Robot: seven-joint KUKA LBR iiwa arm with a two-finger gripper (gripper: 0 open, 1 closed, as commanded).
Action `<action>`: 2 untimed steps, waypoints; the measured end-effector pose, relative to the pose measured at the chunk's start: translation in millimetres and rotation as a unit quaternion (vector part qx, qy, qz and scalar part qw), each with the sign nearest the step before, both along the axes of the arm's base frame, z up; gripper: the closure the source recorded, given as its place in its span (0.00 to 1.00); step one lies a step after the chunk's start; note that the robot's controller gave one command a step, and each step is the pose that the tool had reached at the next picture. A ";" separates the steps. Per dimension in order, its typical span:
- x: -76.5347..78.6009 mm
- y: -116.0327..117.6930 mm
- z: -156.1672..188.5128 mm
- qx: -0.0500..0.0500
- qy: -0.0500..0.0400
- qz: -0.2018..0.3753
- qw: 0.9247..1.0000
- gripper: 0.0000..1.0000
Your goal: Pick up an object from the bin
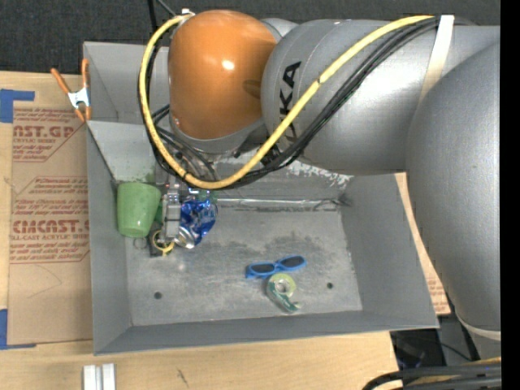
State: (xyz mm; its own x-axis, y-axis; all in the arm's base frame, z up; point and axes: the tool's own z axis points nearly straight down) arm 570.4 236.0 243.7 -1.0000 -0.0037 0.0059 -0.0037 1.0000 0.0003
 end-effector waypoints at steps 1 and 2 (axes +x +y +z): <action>-1.0 -23.5 -59.1 -0.001 -0.001 -0.033 0.999 0.00; 3.1 -71.1 -158.2 -0.001 -0.002 -0.077 0.997 0.00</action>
Offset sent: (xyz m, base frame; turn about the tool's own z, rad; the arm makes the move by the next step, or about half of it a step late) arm 0.0000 -0.0230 -0.0547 0.0655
